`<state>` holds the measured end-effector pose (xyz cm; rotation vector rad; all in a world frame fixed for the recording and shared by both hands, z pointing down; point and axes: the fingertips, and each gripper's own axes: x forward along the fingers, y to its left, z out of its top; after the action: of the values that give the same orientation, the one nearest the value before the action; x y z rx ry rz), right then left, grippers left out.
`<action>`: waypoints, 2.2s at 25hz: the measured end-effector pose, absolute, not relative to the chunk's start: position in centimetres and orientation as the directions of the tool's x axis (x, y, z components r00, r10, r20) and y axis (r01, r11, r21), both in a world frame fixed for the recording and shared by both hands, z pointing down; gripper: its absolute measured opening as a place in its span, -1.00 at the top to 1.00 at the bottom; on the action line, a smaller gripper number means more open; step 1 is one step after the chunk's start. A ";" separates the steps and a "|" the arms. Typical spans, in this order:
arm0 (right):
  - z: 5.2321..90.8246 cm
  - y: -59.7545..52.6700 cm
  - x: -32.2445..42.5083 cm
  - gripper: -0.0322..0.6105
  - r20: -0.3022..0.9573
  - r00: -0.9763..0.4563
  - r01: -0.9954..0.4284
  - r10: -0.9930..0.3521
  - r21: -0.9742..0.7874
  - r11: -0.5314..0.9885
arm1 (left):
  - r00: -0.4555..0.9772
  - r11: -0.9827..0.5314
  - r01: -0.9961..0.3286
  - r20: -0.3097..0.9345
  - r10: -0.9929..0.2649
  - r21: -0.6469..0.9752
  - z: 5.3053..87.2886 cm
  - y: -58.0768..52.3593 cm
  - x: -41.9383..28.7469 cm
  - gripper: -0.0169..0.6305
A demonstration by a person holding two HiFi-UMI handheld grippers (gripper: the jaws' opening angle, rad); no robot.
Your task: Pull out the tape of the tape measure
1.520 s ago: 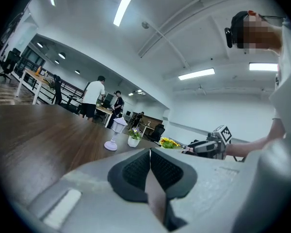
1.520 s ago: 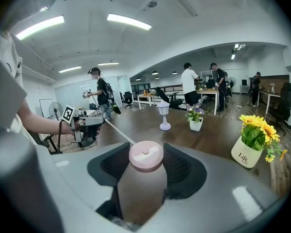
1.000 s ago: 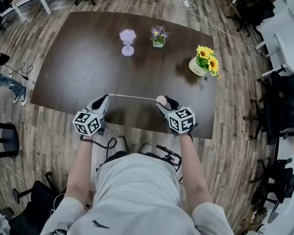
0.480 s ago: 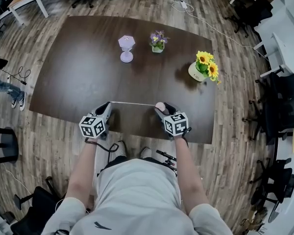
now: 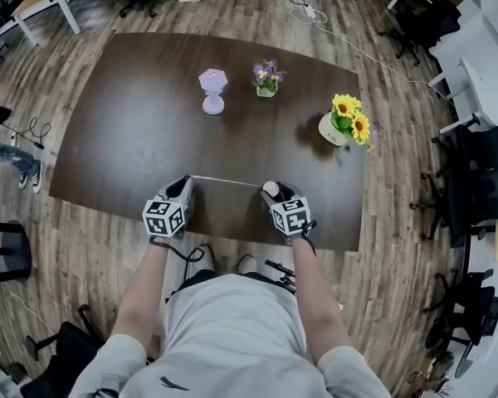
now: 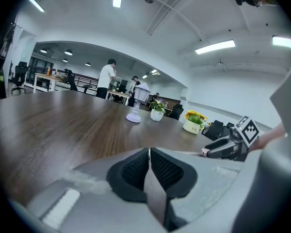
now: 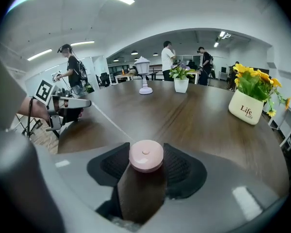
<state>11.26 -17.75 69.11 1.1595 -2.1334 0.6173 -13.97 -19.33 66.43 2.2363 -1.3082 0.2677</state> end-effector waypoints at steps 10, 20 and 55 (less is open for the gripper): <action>70.6 -17.5 11.7 0.22 0.738 -0.374 -0.867 -0.561 -0.063 0.494 | 0.497 -0.461 -0.865 0.476 -0.725 0.200 67.1 -19.1 -13.1 0.85; 70.7 -17.6 11.7 0.22 0.749 -0.365 -0.867 -0.553 -0.058 0.494 | 0.451 -0.413 -0.890 0.491 -0.745 0.191 67.3 -19.4 -14.5 0.81; 56.6 -16.8 10.6 0.11 0.432 -0.503 -0.843 -0.749 -0.055 0.535 | 0.465 -0.429 -0.875 0.139 -0.874 0.225 53.9 -18.3 -16.2 0.79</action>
<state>10.57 -16.78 56.58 1.3116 -2.4197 0.3678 -16.23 -18.31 53.86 2.4512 -1.4997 0.0014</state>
